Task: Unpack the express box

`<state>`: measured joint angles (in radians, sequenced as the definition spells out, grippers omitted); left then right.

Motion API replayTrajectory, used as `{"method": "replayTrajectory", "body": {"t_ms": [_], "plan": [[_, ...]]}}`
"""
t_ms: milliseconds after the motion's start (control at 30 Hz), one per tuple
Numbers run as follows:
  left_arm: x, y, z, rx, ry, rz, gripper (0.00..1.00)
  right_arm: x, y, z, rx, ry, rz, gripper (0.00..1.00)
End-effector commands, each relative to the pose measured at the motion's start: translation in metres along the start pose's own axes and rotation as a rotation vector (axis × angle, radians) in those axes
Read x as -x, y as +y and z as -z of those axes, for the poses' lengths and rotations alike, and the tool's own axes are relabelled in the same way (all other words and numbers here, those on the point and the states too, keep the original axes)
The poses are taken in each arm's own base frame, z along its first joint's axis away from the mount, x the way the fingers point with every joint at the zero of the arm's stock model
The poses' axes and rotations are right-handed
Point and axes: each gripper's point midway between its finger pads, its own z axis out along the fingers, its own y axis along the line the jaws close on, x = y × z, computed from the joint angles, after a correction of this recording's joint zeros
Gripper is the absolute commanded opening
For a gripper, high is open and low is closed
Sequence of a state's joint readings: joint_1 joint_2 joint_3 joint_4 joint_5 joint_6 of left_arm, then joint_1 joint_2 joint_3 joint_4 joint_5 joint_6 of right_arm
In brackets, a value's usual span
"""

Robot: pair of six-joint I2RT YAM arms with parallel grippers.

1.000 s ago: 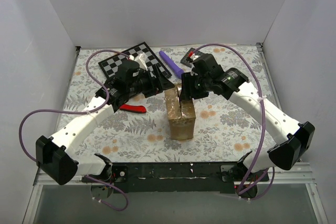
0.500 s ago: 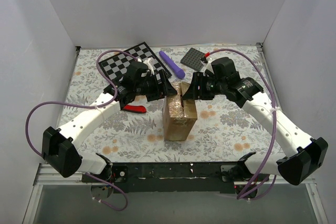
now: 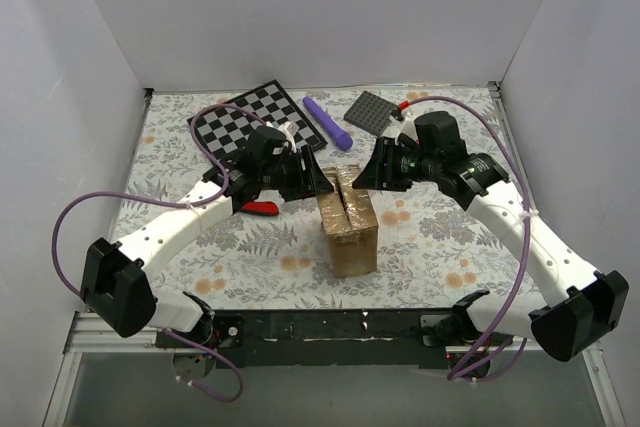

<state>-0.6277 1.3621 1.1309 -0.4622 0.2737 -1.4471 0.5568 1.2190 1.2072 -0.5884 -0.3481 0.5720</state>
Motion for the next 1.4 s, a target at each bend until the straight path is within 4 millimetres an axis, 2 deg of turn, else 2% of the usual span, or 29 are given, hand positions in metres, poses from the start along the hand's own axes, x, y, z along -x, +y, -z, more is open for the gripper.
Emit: {"method": "replayTrajectory", "body": {"t_ms": [0, 167, 200, 267, 300, 367, 400, 467, 500, 533, 567, 600, 633, 667, 700, 733, 767, 833, 1000, 1133, 1167, 1367], "plan": [[-0.009, 0.014, 0.0, 0.026, 0.002, -0.025, 0.47, 0.022, 0.029, 0.021, 0.139, -0.1, 0.06, 0.09], [-0.013, 0.013, 0.002, 0.008, 0.0, -0.02, 0.39, 0.018, 0.022, 0.022, 0.142, -0.099, 0.059, 0.09], [-0.011, 0.011, 0.002, 0.001, -0.006, -0.014, 0.39, 0.018, 0.021, 0.023, 0.138, -0.099, 0.062, 0.12], [-0.008, 0.008, 0.003, -0.005, -0.018, -0.012, 0.38, 0.027, 0.026, 0.029, 0.132, -0.129, 0.083, 0.26], [-0.006, 0.006, 0.004, -0.01, -0.029, -0.012, 0.38, 0.028, 0.029, 0.031, 0.129, -0.131, 0.092, 0.41], [-0.001, 0.001, 0.005, -0.017, -0.044, -0.005, 0.34, 0.037, 0.027, 0.033, 0.078, -0.145, 0.12, 0.52], [0.002, 0.0, 0.006, -0.018, -0.053, -0.003, 0.33, 0.039, 0.04, 0.042, 0.062, -0.135, 0.15, 0.6], [0.009, -0.003, 0.009, -0.015, -0.083, 0.0, 0.27, 0.045, 0.03, 0.033, -0.055, -0.113, 0.207, 0.65], [0.013, -0.005, 0.01, -0.013, -0.103, 0.0, 0.25, 0.044, 0.042, 0.039, -0.072, -0.1, 0.237, 0.68], [0.019, -0.002, 0.011, 0.009, -0.136, 0.004, 0.21, 0.044, 0.039, 0.031, -0.109, -0.077, 0.251, 0.7], [0.024, -0.003, 0.013, 0.015, -0.159, 0.005, 0.18, 0.049, 0.035, 0.031, -0.159, -0.095, 0.273, 0.71], [0.028, -0.004, 0.017, 0.018, -0.182, 0.002, 0.07, 0.044, 0.038, 0.029, -0.176, -0.075, 0.292, 0.76], [0.036, -0.002, 0.019, 0.04, -0.22, 0.003, 0.01, 0.049, 0.041, 0.027, -0.189, -0.082, 0.306, 0.77], [0.042, -0.004, 0.022, 0.042, -0.245, -0.004, 0.0, 0.053, 0.038, 0.026, -0.228, -0.099, 0.316, 0.78], [0.046, -0.004, 0.023, 0.053, -0.257, -0.006, 0.0, 0.047, 0.039, 0.018, -0.243, -0.072, 0.341, 0.79], [0.049, -0.005, 0.024, 0.06, -0.265, -0.012, 0.0, 0.05, 0.044, 0.019, -0.245, -0.08, 0.354, 0.8], [0.056, -0.009, 0.027, 0.065, -0.287, -0.023, 0.0, 0.051, 0.042, 0.016, -0.273, -0.081, 0.364, 0.8], [0.059, -0.01, 0.027, 0.083, -0.291, -0.028, 0.0, 0.043, 0.038, 0.006, -0.314, -0.03, 0.391, 0.82], [0.075, -0.016, 0.034, 0.125, -0.384, -0.038, 0.0, 0.047, 0.039, 0.0, -0.366, -0.052, 0.421, 0.84], [0.076, -0.015, 0.026, 0.154, -0.385, -0.029, 0.0, 0.048, 0.039, -0.009, -0.391, -0.058, 0.428, 0.84], [0.074, -0.011, 0.02, 0.171, -0.369, -0.028, 0.0, 0.049, 0.035, -0.012, -0.415, -0.061, 0.435, 0.84], [0.072, -0.011, 0.016, 0.185, -0.355, -0.018, 0.0, 0.051, 0.021, -0.024, -0.521, -0.076, 0.482, 0.8]]}}
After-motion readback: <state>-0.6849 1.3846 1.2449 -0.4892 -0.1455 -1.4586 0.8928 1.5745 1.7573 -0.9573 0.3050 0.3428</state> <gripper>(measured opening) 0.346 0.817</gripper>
